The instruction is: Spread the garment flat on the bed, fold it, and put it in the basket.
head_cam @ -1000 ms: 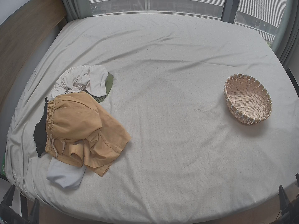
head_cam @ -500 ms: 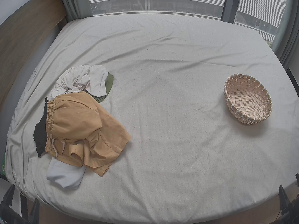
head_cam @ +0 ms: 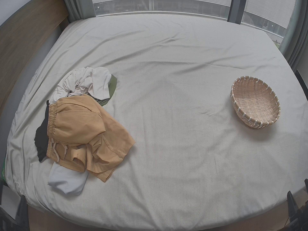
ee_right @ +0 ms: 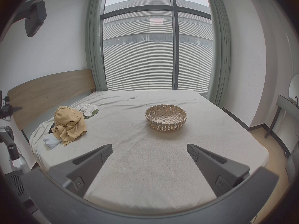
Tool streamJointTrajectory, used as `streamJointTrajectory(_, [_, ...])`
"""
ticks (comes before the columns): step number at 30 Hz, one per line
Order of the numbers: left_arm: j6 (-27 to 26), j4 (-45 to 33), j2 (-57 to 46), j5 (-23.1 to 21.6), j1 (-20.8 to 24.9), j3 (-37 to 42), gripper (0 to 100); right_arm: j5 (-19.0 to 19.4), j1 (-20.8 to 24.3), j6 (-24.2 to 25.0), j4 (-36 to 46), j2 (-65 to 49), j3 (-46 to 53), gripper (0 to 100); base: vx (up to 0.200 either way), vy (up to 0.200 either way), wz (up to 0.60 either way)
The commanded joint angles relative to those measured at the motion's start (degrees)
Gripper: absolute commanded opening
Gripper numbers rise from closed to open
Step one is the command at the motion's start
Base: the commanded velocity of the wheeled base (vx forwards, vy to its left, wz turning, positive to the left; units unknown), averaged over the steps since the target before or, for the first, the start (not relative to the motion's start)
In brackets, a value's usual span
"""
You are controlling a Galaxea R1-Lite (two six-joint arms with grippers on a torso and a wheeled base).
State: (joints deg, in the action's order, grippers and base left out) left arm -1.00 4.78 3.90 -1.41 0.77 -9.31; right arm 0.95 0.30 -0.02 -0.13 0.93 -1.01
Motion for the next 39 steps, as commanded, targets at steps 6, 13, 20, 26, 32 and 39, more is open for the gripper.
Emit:
streamJointTrajectory(6, [11.99, 4.19, 22.03, -3.24, 10.22, -7.65, 100, 0.02, 0.05, 0.02, -0.04, -0.93, 0.92, 100, 0.0, 0.0, 0.0])
streamJointTrajectory(13, [15.77, 4.8, 32.4, -5.27, 10.57, -8.35, 100, 0.02, 0.05, 0.02, -0.04, -0.93, 0.92, 100, 0.0, 0.0, 0.0])
streamJointTrajectory(20, [16.12, 4.89, 39.17, -9.13, 10.39, -7.83, 100, 0.02, 0.05, -0.06, -0.04, -0.93, 1.01, 100, 0.0, 0.0, 0.0])
streamJointTrajectory(26, [16.82, 4.98, 46.81, -11.59, 10.39, -7.91, 100, 0.02, 0.05, -0.06, -0.04, -0.93, 0.92, 100, 0.0, 0.0, 0.0])
streamJointTrajectory(32, [16.82, 9.37, 57.1, -13.62, 10.31, -8.0, 100, 0.02, 0.05, -0.06, -0.04, -0.93, 1.01, 100, 0.0, 0.0, 0.0])
streamJointTrajectory(39, [18.4, 21.94, 67.99, -14.76, 10.31, -5.01, 100, 0.02, 0.05, -0.06, -0.04, -0.93, 1.01, 100, 0.0, 0.0, 0.0])
